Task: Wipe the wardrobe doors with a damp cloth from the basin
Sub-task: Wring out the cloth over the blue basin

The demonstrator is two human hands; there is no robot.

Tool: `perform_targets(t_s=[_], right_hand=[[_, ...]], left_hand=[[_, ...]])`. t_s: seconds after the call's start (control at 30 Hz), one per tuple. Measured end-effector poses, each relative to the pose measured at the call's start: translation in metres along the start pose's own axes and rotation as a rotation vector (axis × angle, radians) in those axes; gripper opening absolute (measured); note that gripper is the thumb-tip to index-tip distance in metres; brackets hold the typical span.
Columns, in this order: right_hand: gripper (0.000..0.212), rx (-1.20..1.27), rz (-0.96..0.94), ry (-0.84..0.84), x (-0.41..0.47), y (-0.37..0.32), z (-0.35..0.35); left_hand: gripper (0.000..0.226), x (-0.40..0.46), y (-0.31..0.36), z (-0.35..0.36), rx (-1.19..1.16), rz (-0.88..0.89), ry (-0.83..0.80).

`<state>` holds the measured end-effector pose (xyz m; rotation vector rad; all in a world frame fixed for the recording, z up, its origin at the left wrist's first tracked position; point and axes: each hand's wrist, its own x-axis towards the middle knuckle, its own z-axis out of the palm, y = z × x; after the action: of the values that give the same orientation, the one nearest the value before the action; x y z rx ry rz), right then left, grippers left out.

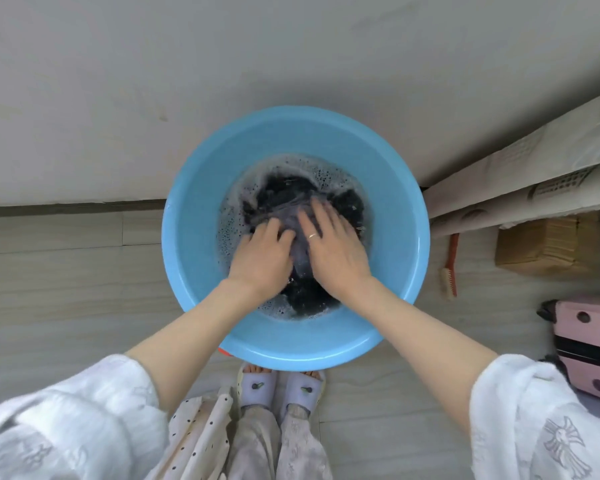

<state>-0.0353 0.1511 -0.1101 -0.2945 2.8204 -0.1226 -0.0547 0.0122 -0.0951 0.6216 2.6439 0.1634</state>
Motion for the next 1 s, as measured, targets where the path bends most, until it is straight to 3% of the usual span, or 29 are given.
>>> perform_targets(t_s=[0.07,0.2,0.33,0.43,0.6,0.7,0.83,0.93,1.0], right_hand=[[0.058,-0.088,-0.069,-0.134,0.008,0.012,0.003],[0.057,-0.084,0.052,-0.155,0.018,0.023,-0.004],[0.063,-0.178,-0.051,-0.264,-0.002,0.013,0.005],[0.065,-0.186,0.004,-0.208,0.002,0.029,-0.010],[0.067,-0.176,-0.147,-0.204,-0.017,0.020,-0.017],[0.063,-0.162,-0.103,-0.232,-0.023,0.021,-0.018],[0.037,-0.075,-0.091,-0.166,-0.021,0.013,-0.015],[0.032,0.216,0.023,-0.202,-0.019,0.011,-0.015],[0.032,0.453,0.200,-0.261,-0.015,0.016,-0.020]], left_hand=[[0.052,0.003,-0.007,0.006,0.048,0.009,-0.100],[0.064,0.011,-0.012,0.005,0.075,-0.033,-0.230],[0.066,-0.002,-0.008,0.007,0.080,-0.027,-0.388],[0.062,-0.005,-0.011,0.002,0.046,-0.101,-0.297],[0.046,-0.014,0.015,0.004,0.080,-0.080,-0.042],[0.047,-0.018,0.024,0.011,0.100,-0.019,-0.084],[0.042,-0.016,0.029,0.014,0.190,-0.026,-0.079],[0.026,-0.018,0.026,0.010,0.122,-0.028,-0.088],[0.026,-0.015,0.015,0.002,-0.118,-0.127,-0.099]])
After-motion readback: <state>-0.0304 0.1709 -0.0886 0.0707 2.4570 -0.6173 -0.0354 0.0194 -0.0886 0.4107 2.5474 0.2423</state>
